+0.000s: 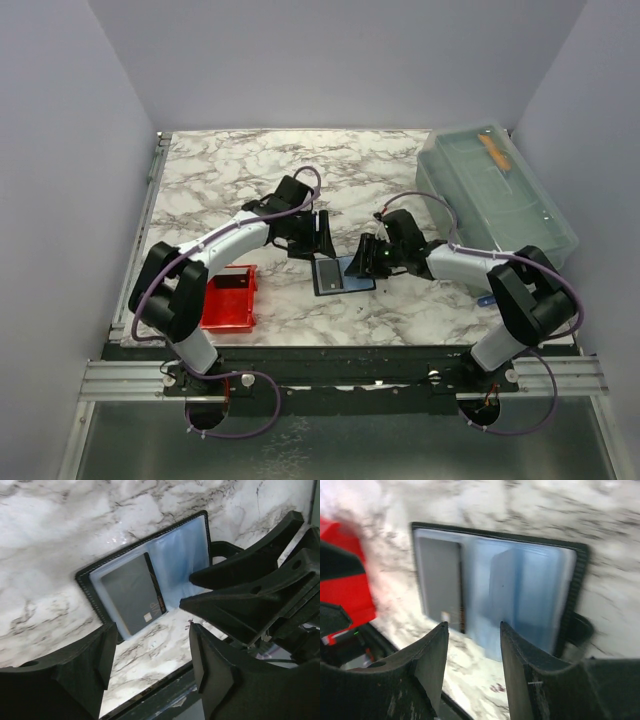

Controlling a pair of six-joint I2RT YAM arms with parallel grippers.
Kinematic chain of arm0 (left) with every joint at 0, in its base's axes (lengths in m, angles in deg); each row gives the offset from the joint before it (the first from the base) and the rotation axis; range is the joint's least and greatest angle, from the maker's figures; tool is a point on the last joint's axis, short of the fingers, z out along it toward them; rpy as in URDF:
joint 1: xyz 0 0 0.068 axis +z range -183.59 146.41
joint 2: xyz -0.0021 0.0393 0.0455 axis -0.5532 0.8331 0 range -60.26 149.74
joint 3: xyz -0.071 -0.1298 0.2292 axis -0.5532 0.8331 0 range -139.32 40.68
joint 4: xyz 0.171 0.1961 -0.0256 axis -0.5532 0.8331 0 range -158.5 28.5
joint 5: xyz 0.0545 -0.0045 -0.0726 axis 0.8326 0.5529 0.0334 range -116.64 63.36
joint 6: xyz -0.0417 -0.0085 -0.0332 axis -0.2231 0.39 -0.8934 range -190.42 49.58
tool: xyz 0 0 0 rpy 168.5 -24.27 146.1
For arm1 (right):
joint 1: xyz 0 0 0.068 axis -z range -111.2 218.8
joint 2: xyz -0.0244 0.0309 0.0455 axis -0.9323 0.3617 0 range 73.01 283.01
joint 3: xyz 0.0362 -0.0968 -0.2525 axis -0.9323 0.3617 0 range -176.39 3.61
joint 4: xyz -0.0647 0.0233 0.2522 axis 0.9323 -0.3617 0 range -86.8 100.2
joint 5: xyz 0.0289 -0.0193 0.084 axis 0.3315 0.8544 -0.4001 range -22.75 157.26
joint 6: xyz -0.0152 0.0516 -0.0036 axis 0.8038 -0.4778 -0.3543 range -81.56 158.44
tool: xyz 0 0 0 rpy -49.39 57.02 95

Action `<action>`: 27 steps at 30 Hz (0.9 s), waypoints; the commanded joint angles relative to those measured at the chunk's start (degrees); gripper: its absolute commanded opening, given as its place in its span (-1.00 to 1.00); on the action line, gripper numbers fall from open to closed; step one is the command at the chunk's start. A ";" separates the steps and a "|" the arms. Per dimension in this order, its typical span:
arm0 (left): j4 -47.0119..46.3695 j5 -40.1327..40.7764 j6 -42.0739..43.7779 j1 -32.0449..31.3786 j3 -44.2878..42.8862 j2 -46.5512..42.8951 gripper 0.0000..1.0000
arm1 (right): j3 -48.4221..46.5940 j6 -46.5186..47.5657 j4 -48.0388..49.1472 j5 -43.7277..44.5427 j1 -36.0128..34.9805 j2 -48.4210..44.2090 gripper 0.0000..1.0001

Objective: Put the credit cards into the card holder
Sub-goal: Turn over the card slot in the card holder.

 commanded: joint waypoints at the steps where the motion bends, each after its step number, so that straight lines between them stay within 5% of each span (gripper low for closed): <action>1: -7.36 -9.07 -4.42 -0.88 2.67 4.12 0.25 | -1.50 3.70 -15.17 18.04 -0.36 -3.46 -0.02; 12: -7.49 -4.44 -4.94 -1.63 5.58 7.52 0.12 | -6.80 11.61 -28.69 25.78 -1.35 -9.16 -0.05; 19: -5.38 -4.38 -3.42 -1.53 5.63 5.52 0.04 | -11.48 10.98 -24.54 21.11 -3.89 -4.30 -0.04; 23: -4.30 -5.26 -2.37 -1.41 4.83 2.38 0.30 | -9.63 8.36 -15.88 13.11 -3.92 -1.92 -0.25; 27: -0.97 -3.15 -0.99 -0.56 4.09 -4.26 0.48 | -6.81 6.73 -13.62 15.67 -3.96 1.09 -0.27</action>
